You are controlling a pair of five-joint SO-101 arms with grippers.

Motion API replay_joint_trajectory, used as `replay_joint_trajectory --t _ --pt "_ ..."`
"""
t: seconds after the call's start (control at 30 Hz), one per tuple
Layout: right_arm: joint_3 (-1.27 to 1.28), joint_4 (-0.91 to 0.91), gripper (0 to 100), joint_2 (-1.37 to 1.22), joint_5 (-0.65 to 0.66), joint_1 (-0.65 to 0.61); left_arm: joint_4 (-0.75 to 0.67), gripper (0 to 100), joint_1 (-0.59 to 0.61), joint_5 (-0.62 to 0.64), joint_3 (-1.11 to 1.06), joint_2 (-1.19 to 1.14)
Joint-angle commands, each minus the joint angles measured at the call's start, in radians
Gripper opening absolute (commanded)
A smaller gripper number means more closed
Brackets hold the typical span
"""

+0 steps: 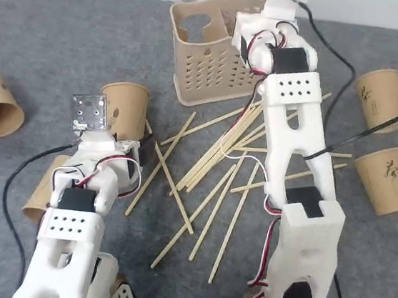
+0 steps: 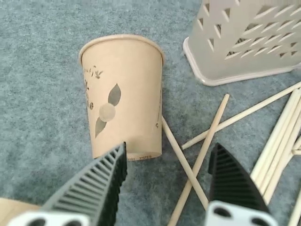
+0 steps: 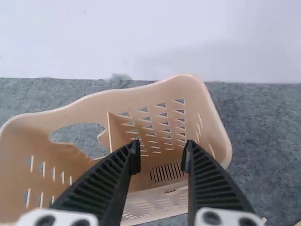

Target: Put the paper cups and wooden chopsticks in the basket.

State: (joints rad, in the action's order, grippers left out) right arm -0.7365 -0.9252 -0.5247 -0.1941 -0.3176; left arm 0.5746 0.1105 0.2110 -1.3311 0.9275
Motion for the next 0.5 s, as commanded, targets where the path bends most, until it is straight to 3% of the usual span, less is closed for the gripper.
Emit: replay_joint_trajectory --t 0.0,0.27,0.47 --pt "-0.041 -0.019 16.6 0.004 -0.012 0.012 -0.029 27 0.005 -0.011 0.005 0.028" --pt "-0.041 -0.289 16.6 0.012 -0.012 -0.044 -0.029 27 0.005 -0.041 0.005 0.028" --pt "-0.043 -0.303 16.6 0.088 -0.008 -0.097 -0.029 27 0.005 -0.043 0.005 0.028"
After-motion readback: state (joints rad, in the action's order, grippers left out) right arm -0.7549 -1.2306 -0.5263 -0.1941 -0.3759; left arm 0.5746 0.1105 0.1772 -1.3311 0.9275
